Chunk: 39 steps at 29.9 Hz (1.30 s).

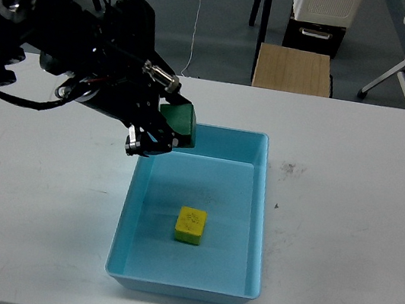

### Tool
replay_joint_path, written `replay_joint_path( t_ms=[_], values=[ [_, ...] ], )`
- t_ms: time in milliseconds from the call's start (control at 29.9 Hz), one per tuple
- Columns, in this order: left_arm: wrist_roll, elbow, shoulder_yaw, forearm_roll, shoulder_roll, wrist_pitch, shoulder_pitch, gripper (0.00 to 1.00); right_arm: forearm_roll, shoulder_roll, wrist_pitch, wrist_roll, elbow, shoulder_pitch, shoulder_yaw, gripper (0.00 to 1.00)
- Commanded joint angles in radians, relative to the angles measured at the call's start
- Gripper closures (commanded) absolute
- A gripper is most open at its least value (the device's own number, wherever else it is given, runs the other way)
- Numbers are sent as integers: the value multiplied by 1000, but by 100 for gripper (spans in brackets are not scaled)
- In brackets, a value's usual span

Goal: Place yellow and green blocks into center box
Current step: 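Lift the green cube with the left gripper over the tub, then lower the green cube onto the yellow cube and open the left gripper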

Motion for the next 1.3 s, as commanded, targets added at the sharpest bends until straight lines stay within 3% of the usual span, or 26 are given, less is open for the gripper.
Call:
replay_joint_path(
  t_ms=[0,200,367,668,735,868,902,1269],
  values=[
    [0,10,9,22,-131,-2,43,85,1,0,-2,0,0,0,-1,3],
    [0,33,9,88,-241,-2,116,84,1,2,0,0,0,0,-2,3],
    [0,121,7,131,-310,-2,210,83,-1,4,0,0,-2,0,-17,3],
    [0,175,-2,131,-321,-2,277,78,-1,5,0,0,0,6,-25,3],
    [0,178,-3,131,-320,-2,279,69,-1,5,0,0,-2,8,-25,3],
    [0,181,-8,131,-311,-2,306,35,-1,5,-2,0,-2,8,-24,3],
    [0,181,-14,131,-311,-2,314,32,-1,5,-2,0,-2,8,-24,3],
    [0,175,-68,131,-265,-2,340,25,-1,5,3,0,0,6,-27,3]
  ],
)
